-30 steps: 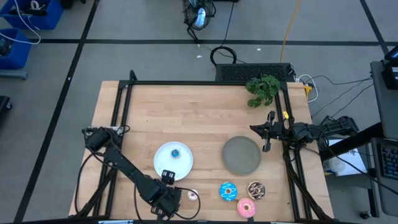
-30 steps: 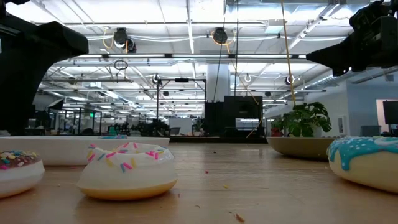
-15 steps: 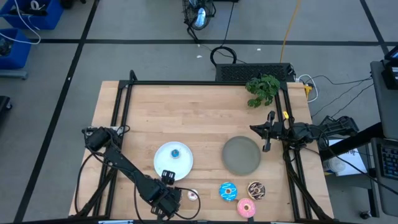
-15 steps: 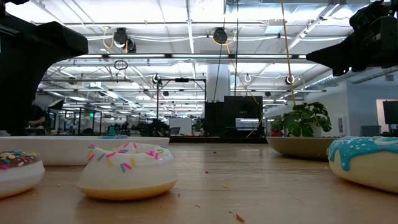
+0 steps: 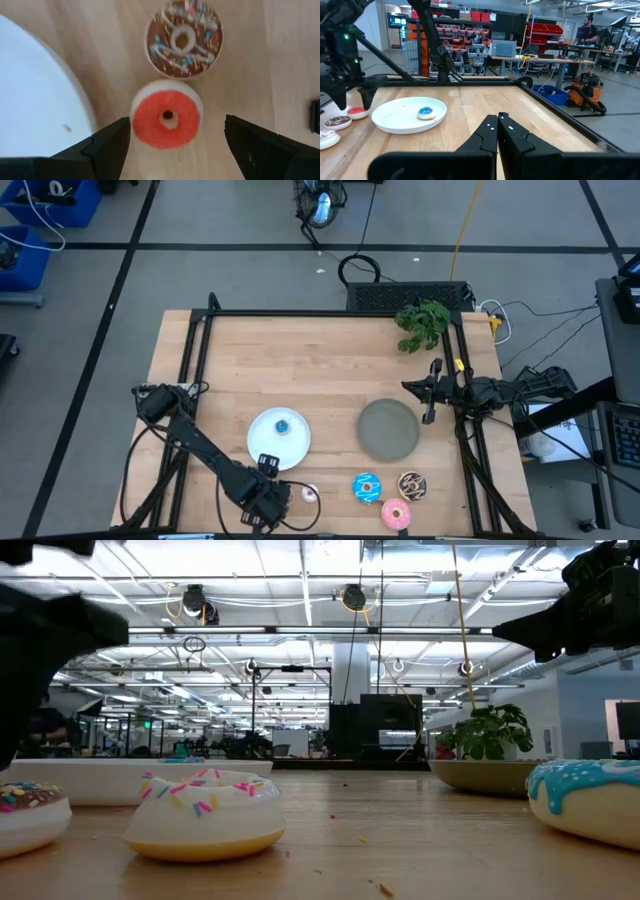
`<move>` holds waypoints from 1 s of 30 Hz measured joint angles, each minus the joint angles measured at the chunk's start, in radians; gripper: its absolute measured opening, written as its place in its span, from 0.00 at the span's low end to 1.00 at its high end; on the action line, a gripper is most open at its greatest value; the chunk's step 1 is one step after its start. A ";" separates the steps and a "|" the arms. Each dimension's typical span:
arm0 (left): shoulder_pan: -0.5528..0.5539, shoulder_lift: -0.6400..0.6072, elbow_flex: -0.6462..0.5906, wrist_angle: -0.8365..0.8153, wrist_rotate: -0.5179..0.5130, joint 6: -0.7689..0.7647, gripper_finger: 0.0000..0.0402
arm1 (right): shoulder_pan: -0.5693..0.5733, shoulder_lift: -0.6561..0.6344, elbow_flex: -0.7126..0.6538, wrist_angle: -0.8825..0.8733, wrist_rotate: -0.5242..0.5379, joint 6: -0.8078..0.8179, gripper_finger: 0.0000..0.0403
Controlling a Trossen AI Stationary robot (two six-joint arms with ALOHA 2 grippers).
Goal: Pick & Place donuts
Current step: Put the small orange donut on the white plate
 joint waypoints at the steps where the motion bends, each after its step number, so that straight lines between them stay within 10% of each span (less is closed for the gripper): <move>1: 0.001 0.000 -0.016 0.022 0.012 -0.001 0.80 | 0.000 0.000 0.000 0.000 0.000 0.000 0.00; 30: -0.012 0.000 -0.074 0.157 0.008 -0.052 0.67 | 0.000 0.000 0.000 0.000 0.000 0.000 0.00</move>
